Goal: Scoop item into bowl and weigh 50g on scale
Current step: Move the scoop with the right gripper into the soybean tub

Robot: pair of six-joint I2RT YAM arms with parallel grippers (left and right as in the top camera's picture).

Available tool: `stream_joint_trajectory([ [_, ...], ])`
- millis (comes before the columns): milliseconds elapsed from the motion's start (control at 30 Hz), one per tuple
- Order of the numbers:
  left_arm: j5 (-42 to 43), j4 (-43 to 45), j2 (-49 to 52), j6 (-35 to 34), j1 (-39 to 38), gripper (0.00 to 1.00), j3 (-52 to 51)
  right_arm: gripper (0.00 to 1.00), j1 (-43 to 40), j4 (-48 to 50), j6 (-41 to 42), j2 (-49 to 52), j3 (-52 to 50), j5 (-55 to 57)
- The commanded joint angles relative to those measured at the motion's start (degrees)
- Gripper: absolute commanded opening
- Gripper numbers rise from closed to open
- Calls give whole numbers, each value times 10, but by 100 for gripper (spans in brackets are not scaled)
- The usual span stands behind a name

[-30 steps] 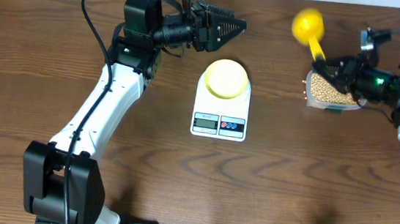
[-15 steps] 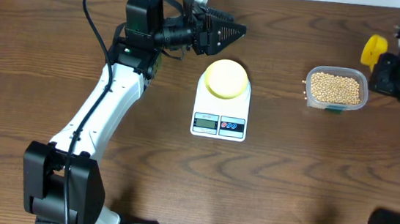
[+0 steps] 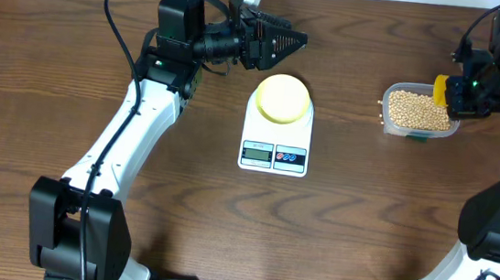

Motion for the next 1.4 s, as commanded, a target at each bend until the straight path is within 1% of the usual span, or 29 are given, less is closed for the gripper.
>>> stream_joint_trajectory([
  [0, 5, 0, -7, 10, 1, 72, 4, 1, 6, 1, -21, 24, 3, 6],
  [267, 5, -9, -7, 10, 1, 72, 0, 1, 6, -1, -20, 61, 1, -10],
  [333, 5, -18, -7, 12, 1, 72, 0, 1, 6, -15, -20, 66, -2, -26],
  [467, 5, -27, -7, 12, 1, 72, 0, 1, 6, -50, 3, 68, -2, -23],
  [567, 3, -27, -7, 12, 1, 72, 0, 1, 6, -63, 3, 68, -2, -19],
  [667, 3, -27, -7, 19, 1, 72, 0, 1, 6, -49, 3, 68, -2, -19],
  [800, 3, -27, -7, 19, 1, 72, 0, 2, 6, 2, 3, 68, -2, -19],
  [900, 3, -32, -7, 19, 1, 72, 0, 9, 6, 5, 3, 68, -2, -19],
  [967, 3, -33, -7, 19, 1, 72, 0, 17, 6, 5, 3, 68, -1, -19],
  [1033, 3, -33, -7, 19, 1, 72, 0, 18, 6, 5, 5, 68, 3, -19],
  [1167, 3, -33, -7, 19, 1, 73, 0, 17, 6, 3, 14, 67, 23, -19],
  [1300, 3, -33, -7, 19, 1, 73, 0, 11, 6, -3, 32, 67, 43, -19],
  [1367, 3, -34, -7, 19, 1, 73, 0, 10, 6, -11, 31, 67, 46, -19],
])
